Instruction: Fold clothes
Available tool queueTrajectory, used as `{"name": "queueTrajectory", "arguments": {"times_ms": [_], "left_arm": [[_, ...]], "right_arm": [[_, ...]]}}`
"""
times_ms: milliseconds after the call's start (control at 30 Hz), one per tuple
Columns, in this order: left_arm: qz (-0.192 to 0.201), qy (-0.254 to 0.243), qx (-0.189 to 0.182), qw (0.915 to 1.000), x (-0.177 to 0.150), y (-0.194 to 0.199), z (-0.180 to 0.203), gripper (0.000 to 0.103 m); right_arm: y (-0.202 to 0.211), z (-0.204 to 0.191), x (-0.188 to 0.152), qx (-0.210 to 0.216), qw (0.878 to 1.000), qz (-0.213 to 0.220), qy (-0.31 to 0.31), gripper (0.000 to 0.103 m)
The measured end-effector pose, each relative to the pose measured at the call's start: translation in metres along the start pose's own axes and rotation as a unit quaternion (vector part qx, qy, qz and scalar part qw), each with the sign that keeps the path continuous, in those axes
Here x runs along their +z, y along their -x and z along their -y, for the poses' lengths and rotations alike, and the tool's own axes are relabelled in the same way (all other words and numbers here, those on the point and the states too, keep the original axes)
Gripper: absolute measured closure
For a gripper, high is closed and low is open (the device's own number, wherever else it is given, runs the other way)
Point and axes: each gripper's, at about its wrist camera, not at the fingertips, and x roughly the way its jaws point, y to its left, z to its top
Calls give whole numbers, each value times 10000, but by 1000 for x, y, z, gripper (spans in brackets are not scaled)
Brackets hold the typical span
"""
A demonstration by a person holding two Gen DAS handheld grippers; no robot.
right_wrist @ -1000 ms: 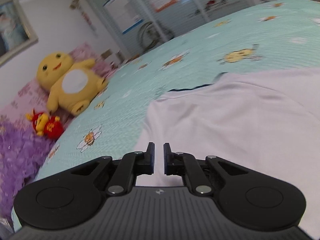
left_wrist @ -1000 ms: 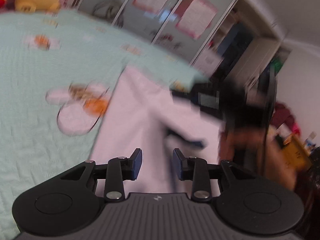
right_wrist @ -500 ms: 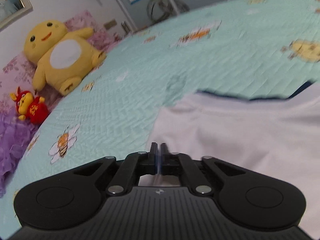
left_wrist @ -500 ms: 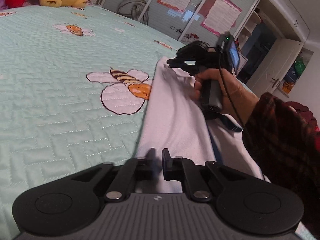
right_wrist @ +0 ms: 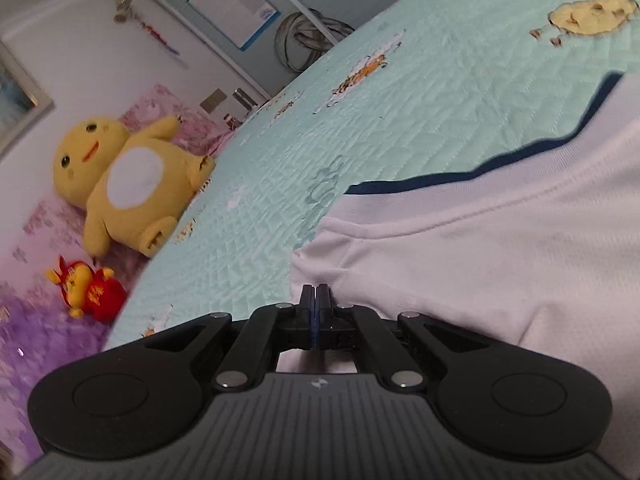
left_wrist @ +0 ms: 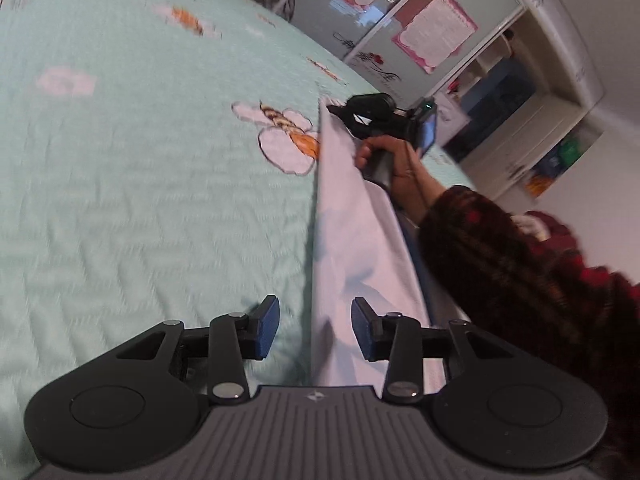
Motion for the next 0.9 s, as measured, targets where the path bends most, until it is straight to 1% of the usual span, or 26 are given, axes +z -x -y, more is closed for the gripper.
{"name": "queueTrajectory", "arguments": {"times_ms": [33, 100, 133, 200, 233, 300, 333, 367, 500, 667, 833, 900], "left_arm": [[-93, 161, -167, 9997, 1, 1, -3, 61], [-342, 455, -523, 9970, 3, 1, -10, 61], [-487, 564, -621, 9953, 1, -2, -9, 63], [-675, 638, -618, 9938, 0, -7, -9, 66], [-737, 663, -599, 9933, 1, -9, -9, 69], [-860, 711, -560, 9922, 2, -14, -10, 80], [-906, 670, -472, 9925, 2, -15, -10, 97], [-948, 611, -364, 9930, 1, -16, -10, 102], [-749, 304, -288, 9963, -8, -6, -6, 102], [-598, 223, -280, 9976, -14, 0, -12, 101], [-453, 185, -349, 9982, -17, -4, -11, 101], [-381, 206, -394, 9983, -17, -7, -10, 101]], "right_arm": [[0, -5, -1, -86, 9999, 24, 138, 103], [1, -8, -3, -146, 9996, 59, 227, 103], [2, -8, -3, -153, 9996, 68, 237, 103], [2, -7, -2, -144, 9996, 78, 223, 103], [3, -7, -3, -142, 9996, 84, 222, 103], [3, -6, -3, -133, 9996, 91, 211, 103], [3, -5, -3, -118, 9997, 89, 186, 103], [3, -3, -3, -101, 9998, 85, 159, 103], [1, -5, -3, -128, 9998, 69, 146, 103], [-2, -10, -1, -228, 9995, 38, 220, 103], [0, 3, 2, 38, 9999, -19, -166, 103], [5, -3, 4, -56, 9999, -74, -133, 103]]}}
